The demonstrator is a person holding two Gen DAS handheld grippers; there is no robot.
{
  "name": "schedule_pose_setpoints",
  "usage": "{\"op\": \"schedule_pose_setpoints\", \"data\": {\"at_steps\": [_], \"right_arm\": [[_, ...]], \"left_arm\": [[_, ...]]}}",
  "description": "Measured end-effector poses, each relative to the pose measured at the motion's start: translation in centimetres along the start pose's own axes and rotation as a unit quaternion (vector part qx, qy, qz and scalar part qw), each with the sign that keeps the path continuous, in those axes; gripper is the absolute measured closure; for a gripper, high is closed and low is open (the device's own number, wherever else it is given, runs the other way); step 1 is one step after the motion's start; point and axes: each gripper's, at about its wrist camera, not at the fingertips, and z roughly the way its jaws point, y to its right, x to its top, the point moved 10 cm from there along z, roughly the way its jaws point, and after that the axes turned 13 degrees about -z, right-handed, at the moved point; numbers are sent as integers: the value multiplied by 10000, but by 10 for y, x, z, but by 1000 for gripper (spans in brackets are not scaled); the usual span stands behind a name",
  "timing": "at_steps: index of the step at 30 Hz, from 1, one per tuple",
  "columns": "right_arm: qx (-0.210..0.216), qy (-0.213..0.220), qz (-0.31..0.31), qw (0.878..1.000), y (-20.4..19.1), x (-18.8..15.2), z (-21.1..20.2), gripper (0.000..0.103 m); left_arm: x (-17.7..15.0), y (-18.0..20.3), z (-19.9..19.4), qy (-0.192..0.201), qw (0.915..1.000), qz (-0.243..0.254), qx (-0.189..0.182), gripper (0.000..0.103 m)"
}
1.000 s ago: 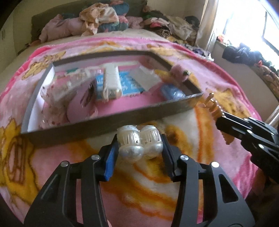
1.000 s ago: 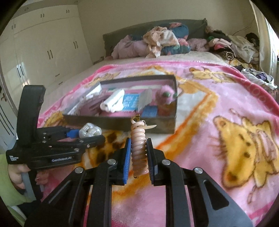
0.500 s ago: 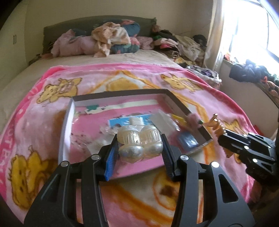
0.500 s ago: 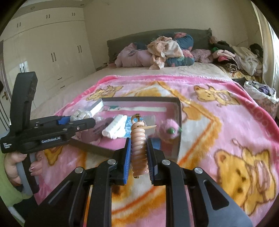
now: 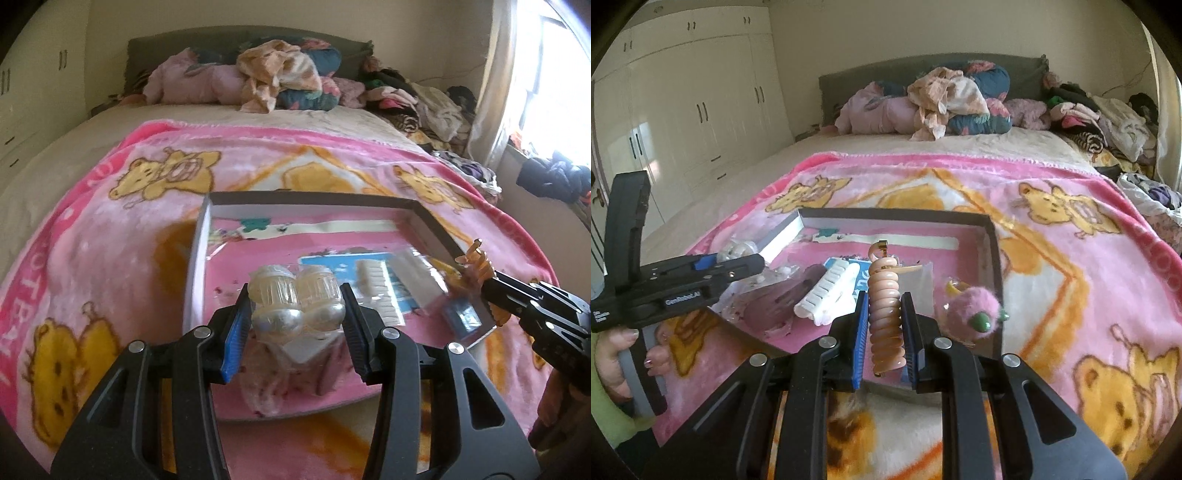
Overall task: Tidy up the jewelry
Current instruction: 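Place the pearl clips in the tray with the left gripper while the right drops the spiral tie in, then withdraw both open grippers from the tray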
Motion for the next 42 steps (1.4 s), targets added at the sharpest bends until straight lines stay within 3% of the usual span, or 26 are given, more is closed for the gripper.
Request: {"op": "schedule_pose_setpoints", "data": {"at_steps": [9, 20, 22, 23, 24, 26, 30, 38, 42], "right_arm": [[8, -298, -30, 9996, -8, -13, 33, 86], [72, -470, -41, 9989, -17, -25, 38, 84], [28, -455, -69, 9989, -17, -24, 36, 82], [0, -440, -86, 9990, -17, -24, 34, 80], [-13, -424, -82, 9991, -18, -25, 32, 78], [-27, -334, -26, 9994, -18, -23, 24, 71], [-69, -178, 17, 9998, -19, -21, 6, 67], [-249, 168, -63, 9995, -26, -18, -35, 42], [-416, 357, -201, 9983, -32, -17, -57, 28]], "left_arm": [[-7, -23, 11, -122, 9997, -172, 130, 66], [-15, -30, 11, -155, 9995, -218, 193, 65], [-15, -29, 11, -144, 9995, -212, 182, 63], [-15, -29, 9, -122, 9996, -204, 175, 58], [-14, -29, 7, -87, 9996, -191, 182, 49], [-14, -29, 3, -31, 9997, -169, 197, 46], [-12, -27, -10, 83, 9998, -117, 160, 41], [-10, -18, -43, 389, 9992, -58, 94, 29], [-12, -14, -60, 521, 9986, -64, 48, 17]]}}
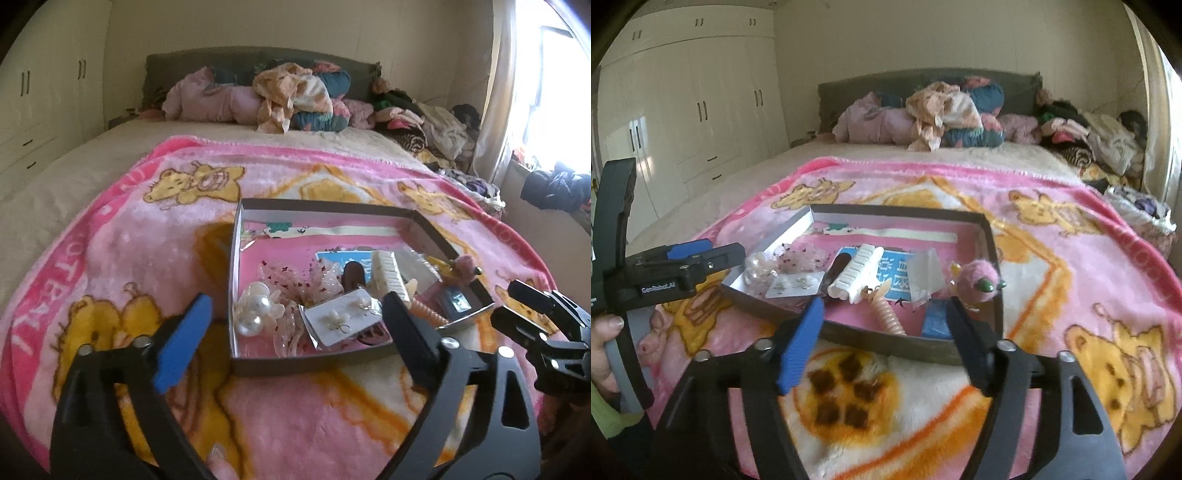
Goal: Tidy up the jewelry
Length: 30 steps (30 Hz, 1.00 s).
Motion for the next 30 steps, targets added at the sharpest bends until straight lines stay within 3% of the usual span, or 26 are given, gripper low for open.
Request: {"op": "schedule_pose_setpoints", "data": {"at_steps": [4, 14, 30], "right_arm": [[-283, 223, -104, 9993, 0, 1, -24, 8], [-478, 466, -23, 9978, -3, -16, -58, 7], [-637, 730, 377, 9946, -8, -63, -79, 7]], "left_arm": [[-4, 5, -17, 64, 9998, -50, -160, 12], [-33, 11, -46, 199, 9994, -15, -296, 12], [-62, 0, -64, 603, 9980, 159, 31, 12]]}}
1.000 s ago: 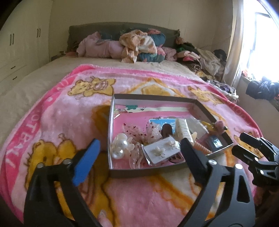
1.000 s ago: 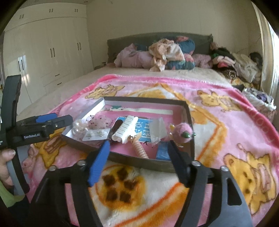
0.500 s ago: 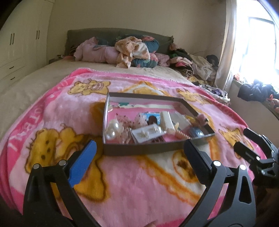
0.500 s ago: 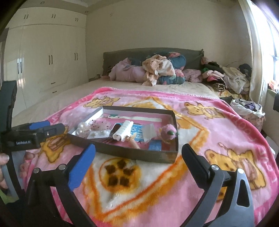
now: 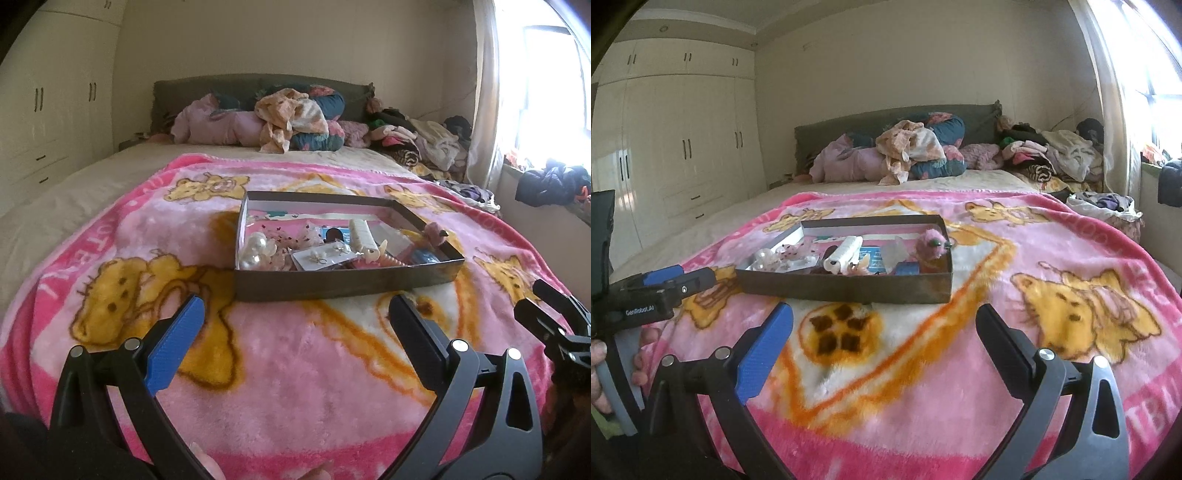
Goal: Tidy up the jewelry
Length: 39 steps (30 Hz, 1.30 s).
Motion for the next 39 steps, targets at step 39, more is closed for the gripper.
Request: {"op": "schedule_pose_setpoints", "data": {"at_steps": [39], "right_arm": [[-33, 291, -59, 9996, -2, 11, -14, 7]], "left_arm": [[-2, 5, -4, 72, 9999, 80, -15, 11]]}}
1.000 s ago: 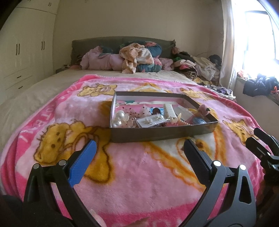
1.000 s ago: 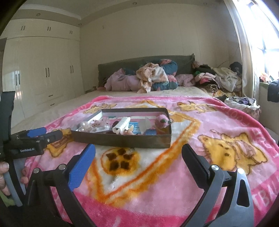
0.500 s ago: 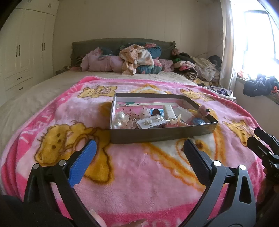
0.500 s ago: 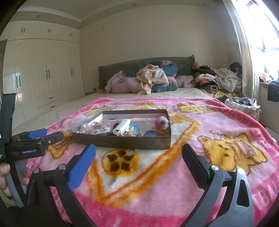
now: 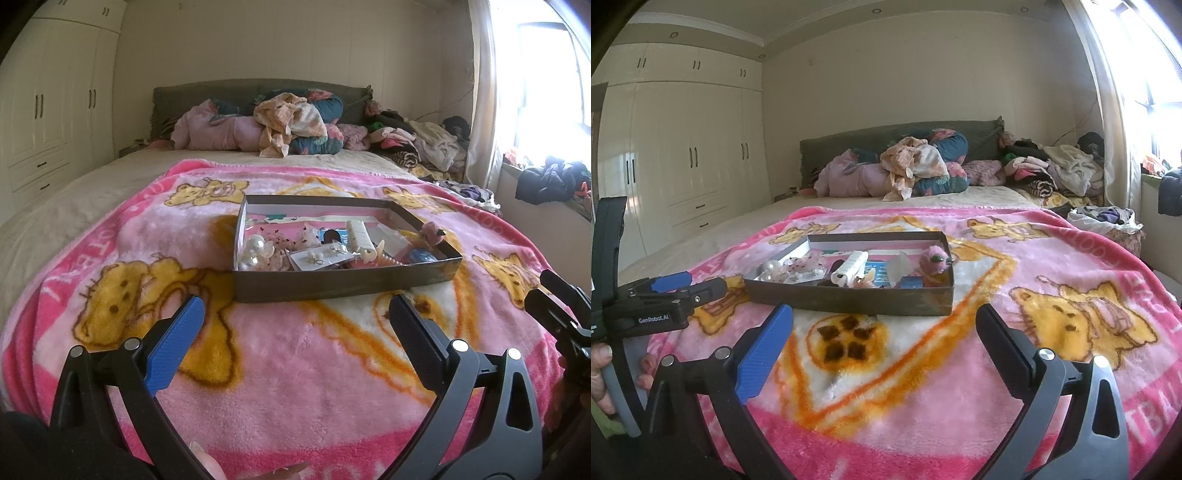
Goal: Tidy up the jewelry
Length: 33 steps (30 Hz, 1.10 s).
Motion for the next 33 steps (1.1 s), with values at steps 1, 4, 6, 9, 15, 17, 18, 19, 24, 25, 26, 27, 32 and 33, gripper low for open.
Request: {"op": "schedule_pose_setpoints", "data": {"at_steps": [1, 4, 6, 9, 15, 17, 18, 19, 24, 25, 26, 27, 32, 33], "right_arm": [[-1, 1, -2, 10000, 0, 0, 0, 7], [-5, 7, 3, 10000, 0, 0, 0, 7], [0, -1, 2, 10000, 0, 0, 0, 7], [15, 1, 13, 10000, 0, 0, 0, 7], [9, 1, 6, 10000, 0, -1, 0, 7], [6, -1, 7, 10000, 0, -1, 0, 7], [9, -1, 10, 10000, 0, -1, 0, 7], [11, 0, 8, 10000, -1, -1, 0, 6], [4, 14, -7, 10000, -1, 0, 0, 7], [5, 21, -8, 10000, -1, 0, 0, 7], [11, 20, -8, 10000, -1, 0, 0, 7], [12, 28, -10, 10000, -1, 1, 0, 7], [5, 23, -10, 10000, -1, 0, 0, 7], [1, 23, -12, 10000, -1, 0, 0, 7]], "left_arm": [[0, 0, 0, 5, 10000, -1, 14, 11], [0, 0, 0, 6, 10000, -7, 6, 11], [0, 0, 0, 1, 10000, 1, 5, 12], [0, 0, 0, 8, 10000, 2, 0, 12], [0, -1, 0, -2, 10000, 1, 20, 12], [0, 0, 0, -2, 10000, -3, 3, 12], [0, 0, 0, 3, 10000, -6, 14, 12], [0, -1, 0, 7, 10000, -5, 13, 12], [0, -2, 0, 5, 10000, 0, 20, 12], [0, -1, 0, 3, 10000, -5, 14, 12], [0, -1, 0, 3, 10000, -4, 19, 11], [0, -2, 0, 0, 10000, -2, 23, 12], [0, -1, 0, 7, 10000, -2, 22, 12], [0, -1, -1, 12, 10000, -3, 22, 12]]}}
